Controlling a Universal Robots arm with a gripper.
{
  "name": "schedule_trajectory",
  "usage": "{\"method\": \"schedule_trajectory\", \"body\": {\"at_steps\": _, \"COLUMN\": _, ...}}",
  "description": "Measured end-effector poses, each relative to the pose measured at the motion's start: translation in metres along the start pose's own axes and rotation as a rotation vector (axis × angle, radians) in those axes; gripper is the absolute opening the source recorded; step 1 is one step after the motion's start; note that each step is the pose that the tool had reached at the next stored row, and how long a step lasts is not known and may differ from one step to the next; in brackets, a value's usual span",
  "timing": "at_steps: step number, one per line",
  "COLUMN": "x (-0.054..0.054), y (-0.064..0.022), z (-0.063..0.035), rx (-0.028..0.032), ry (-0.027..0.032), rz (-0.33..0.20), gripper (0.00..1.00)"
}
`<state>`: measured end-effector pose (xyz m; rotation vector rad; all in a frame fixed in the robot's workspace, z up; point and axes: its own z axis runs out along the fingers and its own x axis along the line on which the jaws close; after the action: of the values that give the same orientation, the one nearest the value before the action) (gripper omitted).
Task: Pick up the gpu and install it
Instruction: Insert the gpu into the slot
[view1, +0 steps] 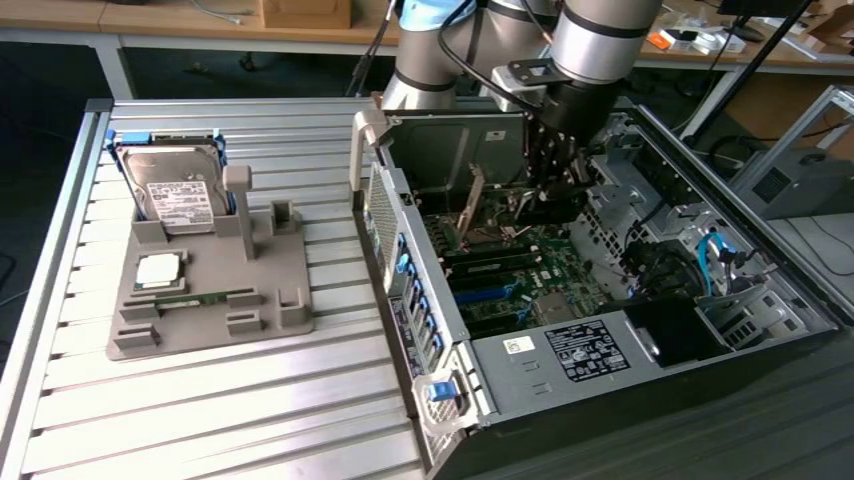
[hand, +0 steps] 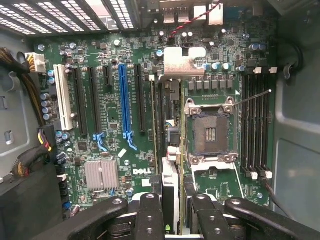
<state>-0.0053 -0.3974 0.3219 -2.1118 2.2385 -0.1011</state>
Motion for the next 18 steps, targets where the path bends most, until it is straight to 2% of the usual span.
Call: {"method": "schedule_trajectory", "body": {"at_steps": 18, "x": 0.011, "y": -0.0006, "z": 0.0000, "rx": 0.0001, "ry": 0.0034, "rz": 0.000, "gripper": 0.27}}
